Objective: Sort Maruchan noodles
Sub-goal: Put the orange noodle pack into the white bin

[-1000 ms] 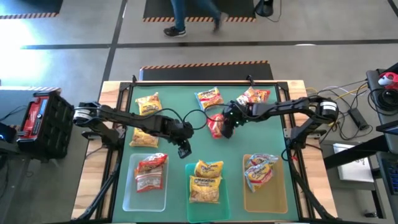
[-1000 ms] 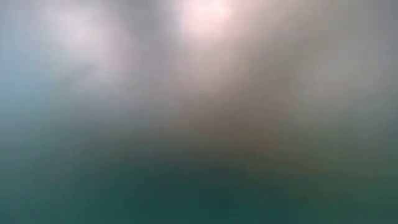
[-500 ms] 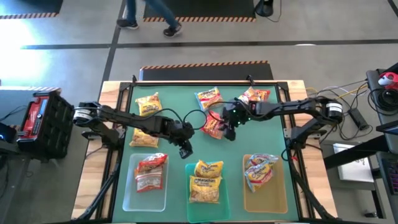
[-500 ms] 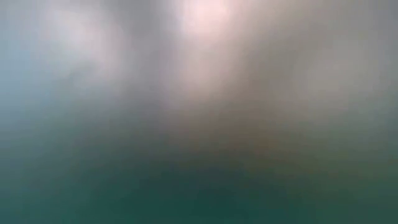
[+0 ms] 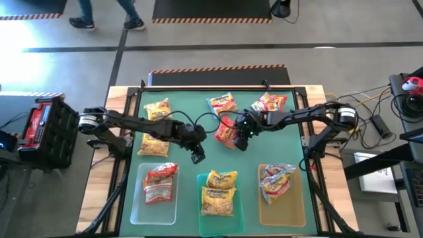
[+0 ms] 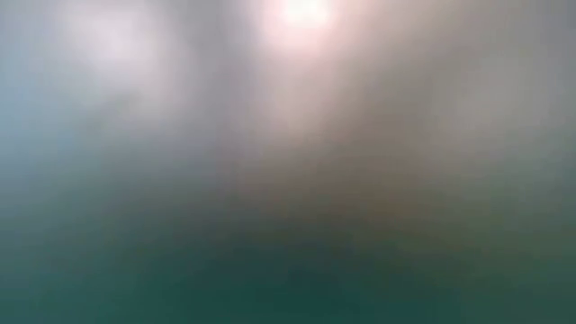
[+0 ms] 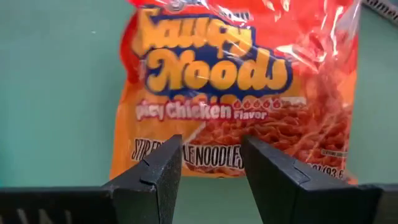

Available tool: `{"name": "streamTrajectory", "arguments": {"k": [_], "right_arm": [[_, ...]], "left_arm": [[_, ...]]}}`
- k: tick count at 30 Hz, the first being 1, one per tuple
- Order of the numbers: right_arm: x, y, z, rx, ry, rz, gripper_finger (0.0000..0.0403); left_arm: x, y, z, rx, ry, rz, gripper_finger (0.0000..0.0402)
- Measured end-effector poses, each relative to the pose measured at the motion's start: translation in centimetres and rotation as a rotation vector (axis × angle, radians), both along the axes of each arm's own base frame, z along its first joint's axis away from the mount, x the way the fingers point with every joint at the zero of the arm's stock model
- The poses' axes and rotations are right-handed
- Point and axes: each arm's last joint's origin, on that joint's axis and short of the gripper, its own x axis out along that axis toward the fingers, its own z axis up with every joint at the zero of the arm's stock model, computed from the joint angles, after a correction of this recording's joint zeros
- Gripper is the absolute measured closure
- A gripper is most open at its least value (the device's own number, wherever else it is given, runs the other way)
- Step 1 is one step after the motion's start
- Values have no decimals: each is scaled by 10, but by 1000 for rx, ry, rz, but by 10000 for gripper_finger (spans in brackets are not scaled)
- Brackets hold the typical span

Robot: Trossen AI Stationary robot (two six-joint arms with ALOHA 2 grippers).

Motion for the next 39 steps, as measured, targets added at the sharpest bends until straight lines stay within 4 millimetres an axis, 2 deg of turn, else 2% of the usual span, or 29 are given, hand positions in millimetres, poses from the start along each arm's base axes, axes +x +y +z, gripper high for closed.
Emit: {"name": "streamTrajectory", "arguments": {"k": [8,15,19,22,26,31,35,39], "right_arm": [[0,1,-21,14,64,-1,243],[-2,2,-22,-20,74,-6,243],[-4,2,-26,-23,90,-7,243],[-7,3,-30,-22,104,-12,243],[-12,3,-34,-24,125,-17,243],[-19,5,-41,-22,148,-21,243],[-18,5,-43,-31,102,-23,243],[-12,3,-39,-59,33,-31,243]], "left_arm": [[-1,24,0,52,1,-12,184],[-2,53,1,102,-12,1,184],[-5,74,2,103,-31,72,184],[-1,85,4,81,-137,173,184],[3,87,0,10,-275,215,184],[-1,85,-16,-97,-349,278,184],[-1,86,-24,-178,-490,361,184],[2,89,-40,-232,-495,461,184]]}}
